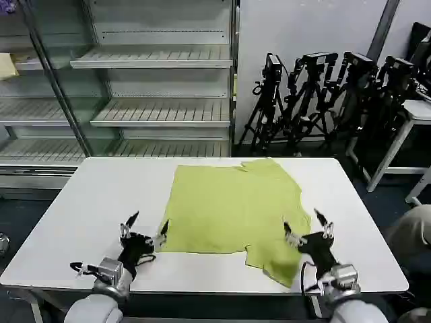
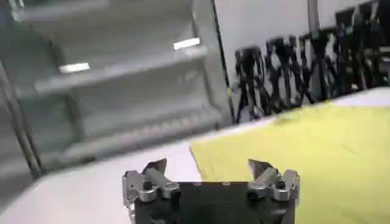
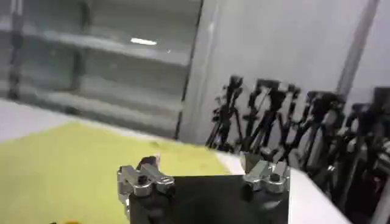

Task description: Fold and organize the clothes.

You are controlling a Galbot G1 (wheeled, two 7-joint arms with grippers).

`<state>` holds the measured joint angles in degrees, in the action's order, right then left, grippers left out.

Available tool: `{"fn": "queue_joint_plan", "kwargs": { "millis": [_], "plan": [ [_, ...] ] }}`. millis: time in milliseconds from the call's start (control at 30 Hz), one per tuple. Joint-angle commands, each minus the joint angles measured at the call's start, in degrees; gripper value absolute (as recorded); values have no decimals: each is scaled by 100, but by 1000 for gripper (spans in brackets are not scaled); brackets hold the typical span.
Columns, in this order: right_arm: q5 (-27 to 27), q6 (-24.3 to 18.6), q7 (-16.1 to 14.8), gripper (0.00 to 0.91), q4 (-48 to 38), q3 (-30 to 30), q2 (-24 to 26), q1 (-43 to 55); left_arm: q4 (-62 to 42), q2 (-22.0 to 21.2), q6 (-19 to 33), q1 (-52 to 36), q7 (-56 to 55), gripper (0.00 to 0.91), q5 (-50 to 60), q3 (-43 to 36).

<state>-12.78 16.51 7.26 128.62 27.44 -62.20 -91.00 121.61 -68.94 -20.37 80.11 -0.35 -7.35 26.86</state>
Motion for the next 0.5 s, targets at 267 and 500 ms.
{"fn": "queue_joint_plan", "kwargs": {
  "millis": [267, 500],
  "plan": [
    [-174, 366, 354, 907, 577, -174, 135, -1315, 501, 308, -1270, 934, -132, 907, -936, 131],
    [-389, 624, 551, 907, 381, -173, 158, -1191, 283, 293, -1267, 664, -180, 907, -1310, 240]
  ]
}}
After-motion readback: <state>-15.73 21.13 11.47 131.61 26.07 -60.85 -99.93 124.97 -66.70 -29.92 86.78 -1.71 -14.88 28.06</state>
